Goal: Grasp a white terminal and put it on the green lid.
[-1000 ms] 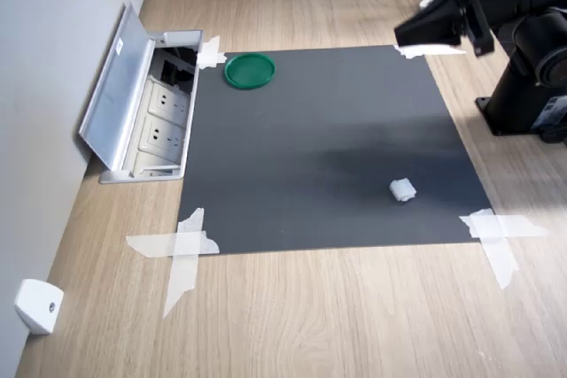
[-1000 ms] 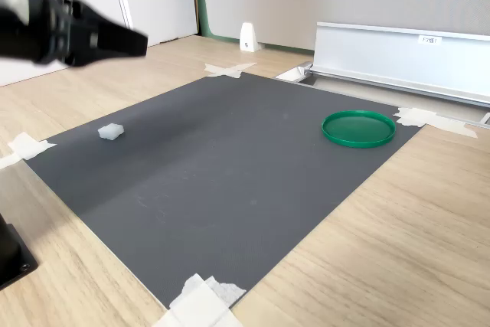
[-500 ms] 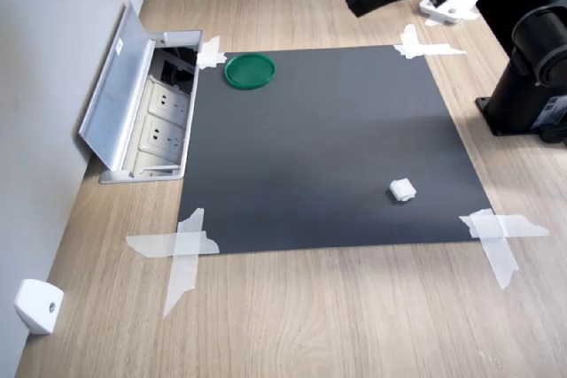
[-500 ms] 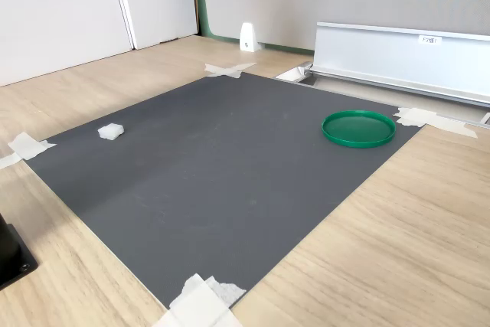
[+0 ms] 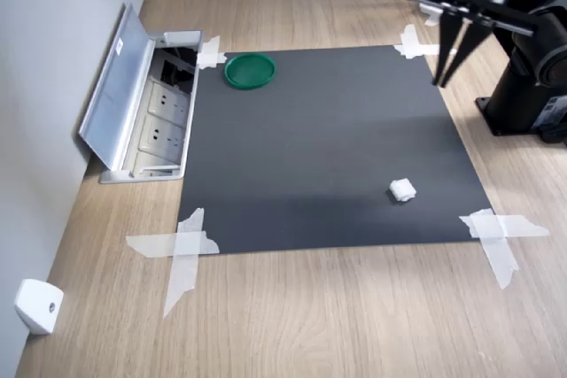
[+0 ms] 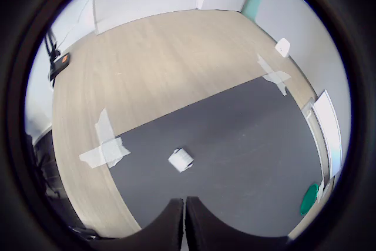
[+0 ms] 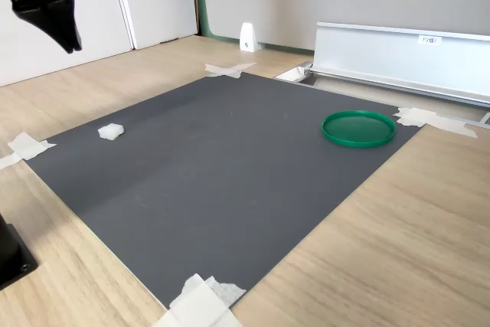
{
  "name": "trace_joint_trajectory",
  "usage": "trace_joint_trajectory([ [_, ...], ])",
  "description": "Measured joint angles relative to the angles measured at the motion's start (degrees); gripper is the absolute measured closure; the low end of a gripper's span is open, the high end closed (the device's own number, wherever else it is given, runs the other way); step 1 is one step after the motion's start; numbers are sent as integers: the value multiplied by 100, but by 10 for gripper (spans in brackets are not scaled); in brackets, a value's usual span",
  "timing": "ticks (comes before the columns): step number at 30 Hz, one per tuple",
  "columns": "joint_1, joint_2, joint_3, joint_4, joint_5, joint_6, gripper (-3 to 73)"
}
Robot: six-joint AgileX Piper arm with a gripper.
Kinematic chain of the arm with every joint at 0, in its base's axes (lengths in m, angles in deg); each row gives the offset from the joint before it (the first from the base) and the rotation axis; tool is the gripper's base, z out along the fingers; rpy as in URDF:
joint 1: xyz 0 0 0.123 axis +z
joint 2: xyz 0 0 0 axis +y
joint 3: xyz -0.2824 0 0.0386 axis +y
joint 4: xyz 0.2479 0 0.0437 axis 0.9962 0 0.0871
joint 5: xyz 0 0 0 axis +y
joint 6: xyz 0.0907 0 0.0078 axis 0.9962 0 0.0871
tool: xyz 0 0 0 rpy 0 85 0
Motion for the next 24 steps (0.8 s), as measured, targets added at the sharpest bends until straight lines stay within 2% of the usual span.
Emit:
trace_joint_trajectory([
  [5,0,0,-183,-273,178,-249,665],
  [9,0,0,-460,-357,278,-643,567],
  [12,89,68,-742,-436,290,-652,465],
  [14,365,236,-941,-811,290,-298,387],
  [18,1338,709,-1114,-1893,178,978,252],
  [21,2146,1018,-1117,-2561,-50,1607,206],
  [24,2802,1302,-1117,-2954,-286,1764,193],
])
